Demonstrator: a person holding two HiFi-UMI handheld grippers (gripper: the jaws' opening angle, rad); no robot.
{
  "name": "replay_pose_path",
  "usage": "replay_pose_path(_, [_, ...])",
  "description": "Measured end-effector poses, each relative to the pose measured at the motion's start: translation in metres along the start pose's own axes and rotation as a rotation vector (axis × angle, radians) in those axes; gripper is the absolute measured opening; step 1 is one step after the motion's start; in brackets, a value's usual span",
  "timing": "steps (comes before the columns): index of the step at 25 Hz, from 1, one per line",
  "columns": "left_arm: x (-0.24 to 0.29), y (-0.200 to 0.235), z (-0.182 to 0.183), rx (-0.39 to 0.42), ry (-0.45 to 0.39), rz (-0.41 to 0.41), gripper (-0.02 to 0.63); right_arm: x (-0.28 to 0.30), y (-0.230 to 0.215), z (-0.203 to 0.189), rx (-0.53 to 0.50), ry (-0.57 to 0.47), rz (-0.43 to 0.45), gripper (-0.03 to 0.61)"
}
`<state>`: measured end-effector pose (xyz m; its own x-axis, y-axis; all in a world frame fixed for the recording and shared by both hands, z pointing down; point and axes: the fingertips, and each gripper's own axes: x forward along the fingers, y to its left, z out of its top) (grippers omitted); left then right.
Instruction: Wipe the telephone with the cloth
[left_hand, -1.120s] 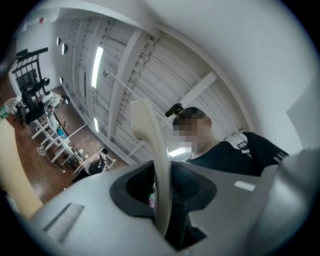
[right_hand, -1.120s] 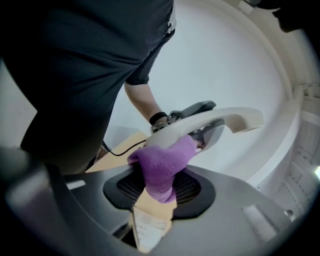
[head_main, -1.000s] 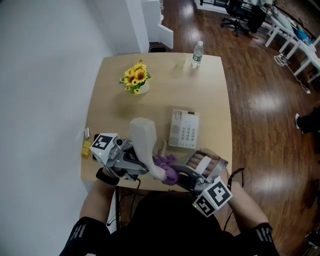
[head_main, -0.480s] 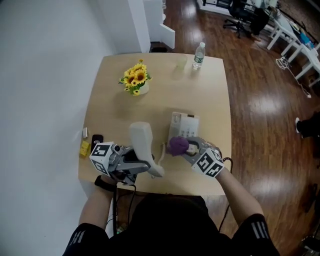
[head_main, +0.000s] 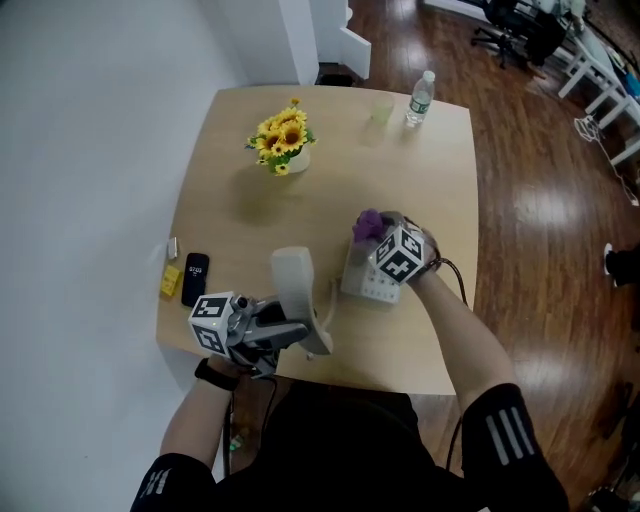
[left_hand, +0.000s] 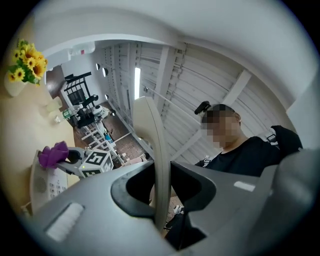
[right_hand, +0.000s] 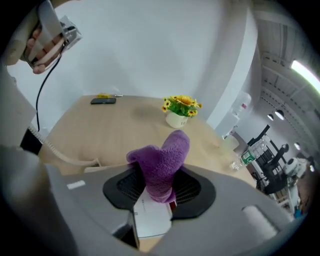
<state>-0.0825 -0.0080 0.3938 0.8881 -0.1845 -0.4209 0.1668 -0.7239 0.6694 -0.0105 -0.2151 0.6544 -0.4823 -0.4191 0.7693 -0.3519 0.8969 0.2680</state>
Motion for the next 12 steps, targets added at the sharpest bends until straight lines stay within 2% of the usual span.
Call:
replay_pose_path(4, [-0.004, 0.009, -0.005, -0.017, -0.001, 0.043, 0.091, 0.034, 0.008, -0.012, -0.056, 0.078, 0.040, 0.152])
replay_pose_path(12, [-0.007, 0.026, -0.007, -0.031, -0.012, 0.082, 0.091, 0.033, 0.046, -0.020, -0.117, 0.055, 0.067, 0.149])
